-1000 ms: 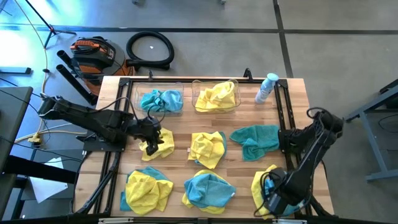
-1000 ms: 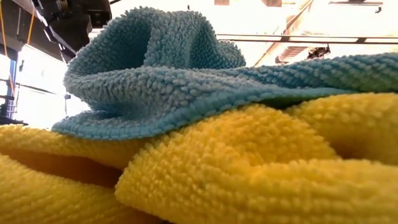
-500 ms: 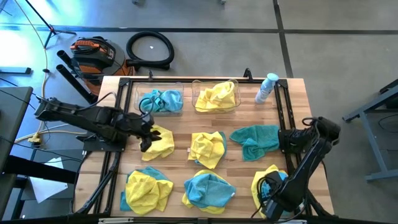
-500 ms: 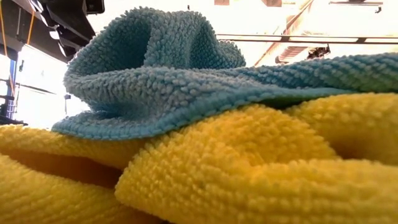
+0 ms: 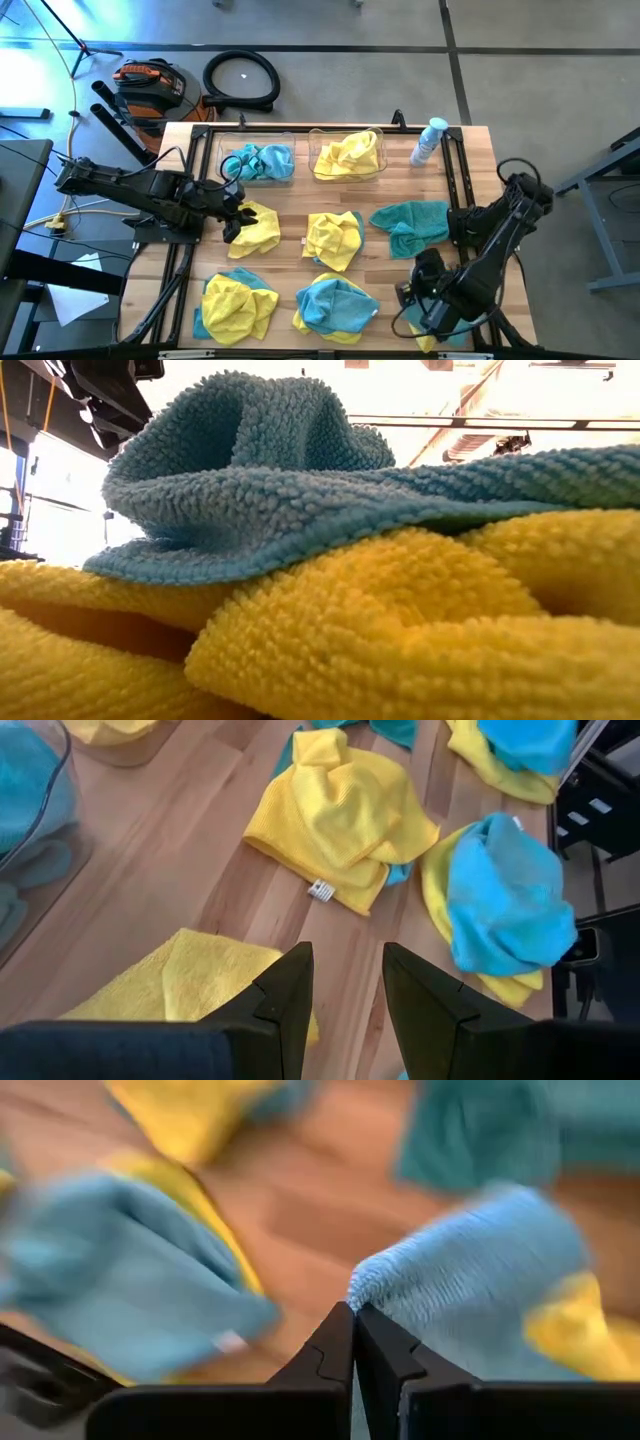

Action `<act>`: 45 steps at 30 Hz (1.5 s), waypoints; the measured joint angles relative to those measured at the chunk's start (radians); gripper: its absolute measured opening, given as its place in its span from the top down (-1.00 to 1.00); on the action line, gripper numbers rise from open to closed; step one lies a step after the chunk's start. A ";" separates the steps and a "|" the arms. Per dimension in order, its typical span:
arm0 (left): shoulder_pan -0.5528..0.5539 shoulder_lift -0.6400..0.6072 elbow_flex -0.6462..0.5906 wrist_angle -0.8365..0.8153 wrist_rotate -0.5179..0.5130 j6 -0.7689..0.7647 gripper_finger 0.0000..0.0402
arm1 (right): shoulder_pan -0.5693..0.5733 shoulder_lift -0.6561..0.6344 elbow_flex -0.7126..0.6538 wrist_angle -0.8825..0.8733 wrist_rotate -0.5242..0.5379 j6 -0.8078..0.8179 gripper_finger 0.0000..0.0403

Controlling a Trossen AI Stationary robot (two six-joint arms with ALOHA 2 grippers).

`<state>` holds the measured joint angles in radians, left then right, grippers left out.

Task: Sort microfiber towel by color & place in baskets
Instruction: Put the blue towel into the left transparent bin

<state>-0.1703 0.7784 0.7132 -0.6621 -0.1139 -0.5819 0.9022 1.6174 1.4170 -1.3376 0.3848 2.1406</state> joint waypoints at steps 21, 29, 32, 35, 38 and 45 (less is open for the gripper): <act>0.000 -0.111 0.000 -0.121 -0.002 -0.044 0.44 | -0.574 -0.010 0.573 0.120 0.420 -1.271 1.00; 0.000 -0.111 0.000 -0.148 -0.004 -0.062 0.44 | -0.898 0.032 0.578 0.682 0.055 -1.786 1.00; 0.000 -0.111 0.000 -0.148 -0.010 -0.084 0.44 | -0.993 0.074 0.578 0.824 -0.084 -1.851 1.00; 0.000 -0.111 0.000 -0.149 -0.028 -0.098 0.44 | -1.066 0.134 0.578 0.945 -0.203 -1.893 1.00; 0.000 -0.111 0.000 -0.149 -0.044 -0.098 0.44 | -1.123 0.209 0.578 1.070 -0.325 -1.899 1.00; 0.000 -0.111 0.000 -0.149 -0.116 -0.098 0.44 | -1.203 0.402 0.578 1.315 -0.480 -1.888 1.00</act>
<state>-0.1703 0.6670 0.7136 -0.8116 -0.2296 -0.6804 -0.3013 2.0198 1.9949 -0.0225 -0.0951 0.2525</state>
